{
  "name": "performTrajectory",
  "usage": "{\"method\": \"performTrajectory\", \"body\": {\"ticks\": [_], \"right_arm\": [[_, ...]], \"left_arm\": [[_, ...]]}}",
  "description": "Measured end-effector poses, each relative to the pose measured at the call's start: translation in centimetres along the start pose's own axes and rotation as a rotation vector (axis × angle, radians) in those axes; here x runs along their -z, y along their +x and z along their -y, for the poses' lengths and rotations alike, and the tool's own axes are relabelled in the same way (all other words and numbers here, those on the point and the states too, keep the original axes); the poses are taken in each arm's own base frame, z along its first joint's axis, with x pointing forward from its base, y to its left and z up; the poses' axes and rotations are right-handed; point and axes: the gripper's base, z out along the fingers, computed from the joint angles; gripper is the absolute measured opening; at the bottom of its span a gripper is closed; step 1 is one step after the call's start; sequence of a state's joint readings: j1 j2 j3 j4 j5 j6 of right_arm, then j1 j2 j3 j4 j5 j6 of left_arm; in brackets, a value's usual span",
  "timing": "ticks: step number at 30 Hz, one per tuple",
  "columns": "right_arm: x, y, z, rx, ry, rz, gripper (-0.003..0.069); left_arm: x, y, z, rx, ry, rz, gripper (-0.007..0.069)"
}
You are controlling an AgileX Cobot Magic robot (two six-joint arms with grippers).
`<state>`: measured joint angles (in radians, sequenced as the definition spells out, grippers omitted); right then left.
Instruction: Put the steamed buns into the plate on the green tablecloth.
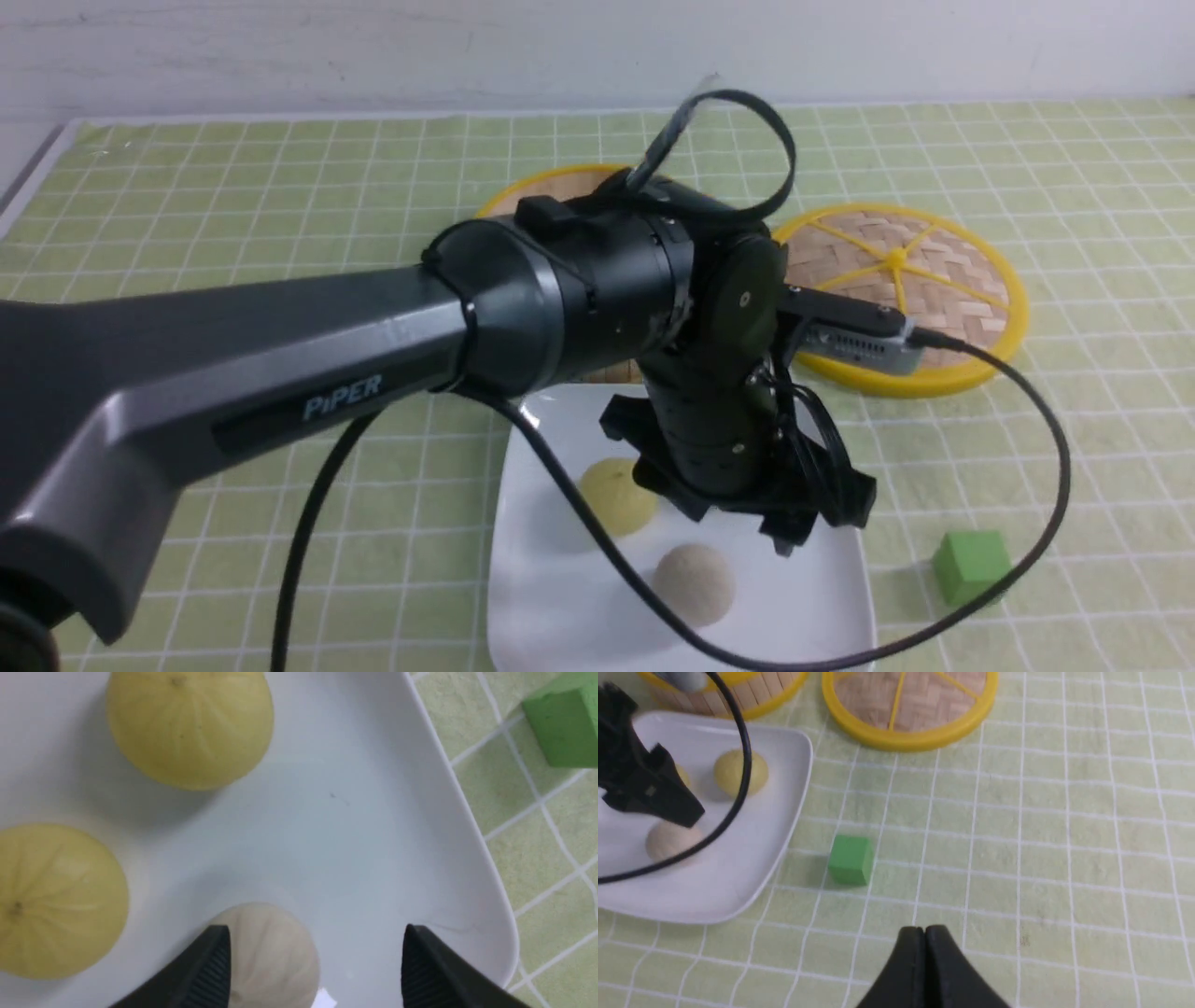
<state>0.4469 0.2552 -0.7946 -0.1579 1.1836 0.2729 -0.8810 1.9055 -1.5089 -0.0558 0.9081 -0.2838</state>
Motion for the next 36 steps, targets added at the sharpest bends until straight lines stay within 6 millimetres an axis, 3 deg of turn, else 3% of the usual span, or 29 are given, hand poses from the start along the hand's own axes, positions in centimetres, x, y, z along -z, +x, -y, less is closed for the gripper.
{"method": "performTrajectory", "body": {"ticks": [4, 5, 7, 9, 13, 20, 36], "right_arm": [[-1.5, 1.6, 0.0, -0.002, -0.060, 0.213, -0.0015], [-3.2, 2.3, -0.3, 0.004, -0.090, 0.281, -0.0015], [-4.5, 2.7, -0.6, 0.004, -0.125, 0.342, -0.0015], [-5.7, 3.2, -1.0, 0.003, -0.165, 0.391, -0.0015], [-5.8, 3.3, -1.2, 0.024, -0.184, 0.398, -0.0015], [-6.1, 3.7, -1.3, 0.101, -0.182, 0.363, -0.0015], [-6.1, 3.8, -1.3, 0.102, -0.185, 0.361, -0.0008]], "left_arm": [[0.4, -0.3, -0.1, -0.017, -0.022, 0.001, 0.0446], [0.5, -0.3, -0.1, -0.018, -0.022, 0.001, 0.0397], [0.5, -0.3, -0.1, -0.018, -0.023, -0.002, 0.0337], [0.6, -0.1, -0.1, -0.017, -0.029, -0.021, 0.0195], [0.6, 0.0, -0.2, -0.017, -0.033, -0.034, 0.0025], [0.6, 0.0, -0.2, -0.018, -0.032, -0.035, 0.0002], [0.6, 0.0, -0.4, -0.034, -0.056, -0.033, 0.0002]]}}
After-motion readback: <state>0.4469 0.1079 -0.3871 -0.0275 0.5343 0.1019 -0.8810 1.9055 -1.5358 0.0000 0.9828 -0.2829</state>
